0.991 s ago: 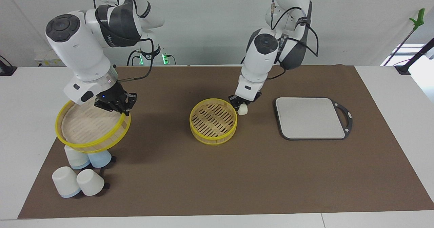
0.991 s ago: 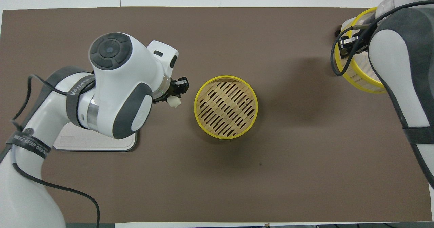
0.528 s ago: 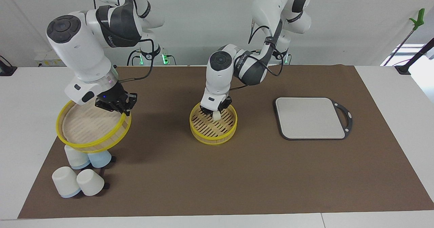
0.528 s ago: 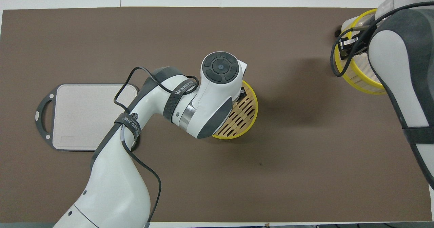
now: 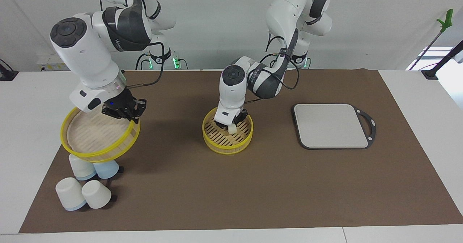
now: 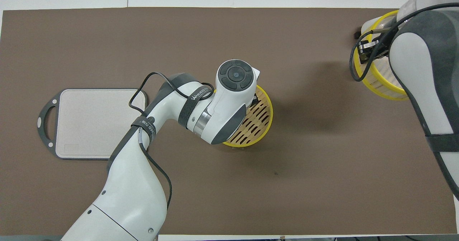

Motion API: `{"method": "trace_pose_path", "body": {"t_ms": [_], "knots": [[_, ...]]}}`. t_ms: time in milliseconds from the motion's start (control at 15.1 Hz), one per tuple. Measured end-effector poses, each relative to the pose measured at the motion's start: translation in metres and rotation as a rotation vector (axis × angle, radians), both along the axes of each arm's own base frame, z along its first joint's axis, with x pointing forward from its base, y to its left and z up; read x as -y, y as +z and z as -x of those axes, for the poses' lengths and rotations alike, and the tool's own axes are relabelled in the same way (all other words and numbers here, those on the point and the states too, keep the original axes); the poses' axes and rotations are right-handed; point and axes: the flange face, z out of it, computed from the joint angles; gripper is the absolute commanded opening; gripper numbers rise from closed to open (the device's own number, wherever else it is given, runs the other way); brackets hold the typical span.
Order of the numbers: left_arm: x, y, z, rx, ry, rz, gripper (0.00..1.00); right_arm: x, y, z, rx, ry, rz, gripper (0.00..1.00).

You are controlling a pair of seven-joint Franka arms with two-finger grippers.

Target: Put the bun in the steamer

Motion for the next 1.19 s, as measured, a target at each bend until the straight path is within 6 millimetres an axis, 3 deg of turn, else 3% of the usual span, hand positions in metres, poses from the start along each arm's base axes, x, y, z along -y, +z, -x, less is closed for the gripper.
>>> {"method": "trace_pose_path", "body": {"t_ms": [132,198,264,396,726,925,1057,1189], "knots": [[0.0,-0.007,0.002,0.007,-0.001,0.006,0.45,-0.001,-0.001,-0.001,0.01,-0.022,0.0,0.0],[0.0,-0.01,0.003,0.007,-0.002,0.006,0.53,-0.003,-0.002,-0.001,0.009,-0.044,0.0,0.0],[0.001,-0.013,0.005,0.007,-0.004,0.006,0.64,-0.005,-0.003,-0.001,0.008,-0.062,0.0,0.0],[0.001,-0.018,0.008,0.005,-0.007,0.004,1.0,-0.012,-0.003,-0.001,0.012,-0.073,0.0,0.0],[0.0,-0.013,0.005,0.014,-0.002,0.008,1.0,-0.016,-0.004,0.002,0.018,-0.074,-0.001,0.0],[-0.009,0.008,-0.007,0.01,0.018,-0.003,1.0,-0.016,-0.004,0.002,0.023,-0.075,-0.002,0.0],[-0.03,0.04,-0.026,0.03,0.058,0.008,1.0,-0.016,-0.003,0.002,0.026,-0.075,-0.002,0.0],[-0.074,0.093,-0.048,0.057,0.125,0.023,1.0,-0.016,-0.003,0.002,0.026,-0.075,-0.002,0.0]]}}
